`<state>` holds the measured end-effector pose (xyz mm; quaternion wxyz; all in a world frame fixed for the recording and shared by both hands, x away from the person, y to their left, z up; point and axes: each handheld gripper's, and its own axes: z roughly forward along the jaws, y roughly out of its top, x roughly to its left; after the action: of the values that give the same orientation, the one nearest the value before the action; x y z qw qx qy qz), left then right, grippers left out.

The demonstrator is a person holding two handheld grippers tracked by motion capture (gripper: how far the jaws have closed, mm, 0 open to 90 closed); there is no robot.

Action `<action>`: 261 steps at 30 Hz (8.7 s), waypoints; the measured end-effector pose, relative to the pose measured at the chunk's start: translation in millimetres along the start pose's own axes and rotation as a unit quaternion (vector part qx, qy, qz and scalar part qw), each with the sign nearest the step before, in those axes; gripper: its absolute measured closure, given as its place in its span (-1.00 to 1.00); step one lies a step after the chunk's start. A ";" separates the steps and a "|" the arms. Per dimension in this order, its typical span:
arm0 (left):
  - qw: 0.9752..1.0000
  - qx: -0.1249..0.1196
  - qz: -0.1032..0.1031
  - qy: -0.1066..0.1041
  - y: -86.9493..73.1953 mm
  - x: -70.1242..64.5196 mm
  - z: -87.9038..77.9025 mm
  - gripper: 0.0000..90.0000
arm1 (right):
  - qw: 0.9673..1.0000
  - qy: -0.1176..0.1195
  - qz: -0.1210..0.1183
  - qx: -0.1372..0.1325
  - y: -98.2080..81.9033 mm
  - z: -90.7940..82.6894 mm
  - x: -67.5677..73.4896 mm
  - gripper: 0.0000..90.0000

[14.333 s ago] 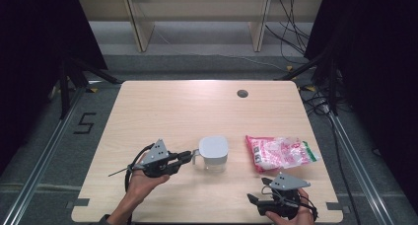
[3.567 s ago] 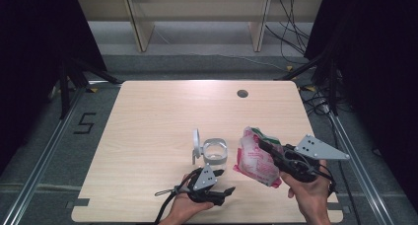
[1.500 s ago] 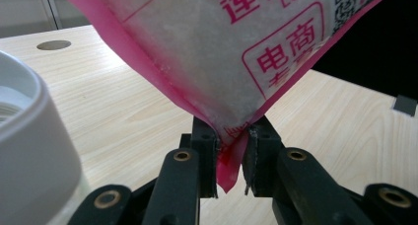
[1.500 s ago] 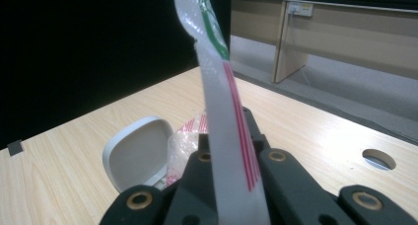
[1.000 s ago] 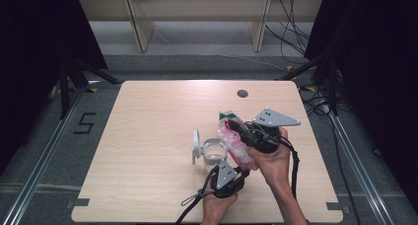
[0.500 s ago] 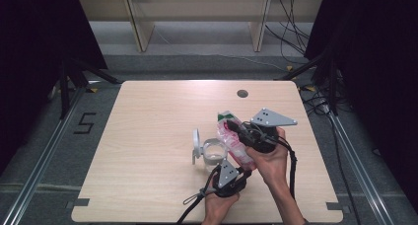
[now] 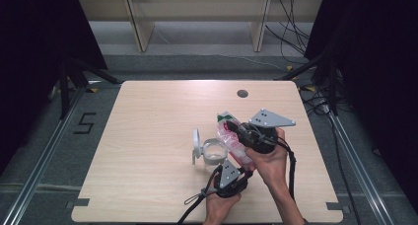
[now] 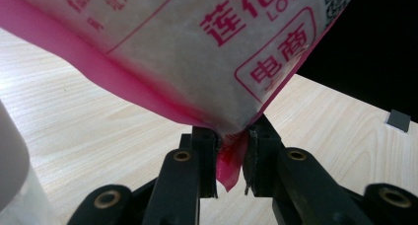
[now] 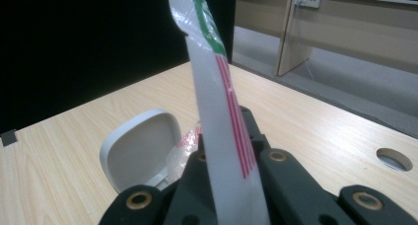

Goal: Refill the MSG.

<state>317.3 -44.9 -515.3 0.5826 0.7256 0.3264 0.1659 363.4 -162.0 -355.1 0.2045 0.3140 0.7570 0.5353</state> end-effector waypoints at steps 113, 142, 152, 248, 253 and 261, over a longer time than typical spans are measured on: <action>0.999 -0.040 0.000 -0.025 4.9 -17.0 12.7 0.74 | 0.994 -0.015 -0.079 0.075 9.0 29.7 24.4 1.00; 0.999 -0.046 -0.002 -0.026 9.5 -18.4 16.9 0.74 | 0.992 -0.017 -0.092 0.082 13.0 31.2 21.7 1.00; 0.998 -0.048 0.004 -0.028 11.3 -18.9 19.2 0.74 | 0.992 -0.009 -0.087 0.087 14.3 31.2 20.0 1.00; 0.999 -0.040 0.017 -0.025 13.2 -17.0 18.7 0.74 | 0.989 0.000 -0.107 0.098 16.2 40.8 23.6 1.00; 0.999 -0.040 0.016 -0.024 13.2 -17.2 18.5 0.74 | 0.989 0.000 -0.108 0.099 16.3 40.7 23.7 1.00; 0.999 -0.041 0.017 -0.025 13.5 -17.3 18.4 0.74 | 0.989 0.006 -0.105 0.102 16.4 40.2 24.2 1.00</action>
<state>319.8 -71.5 -504.9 0.6171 0.7103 0.2925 0.1708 376.1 -114.0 -352.9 0.2216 0.2489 0.8376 0.4329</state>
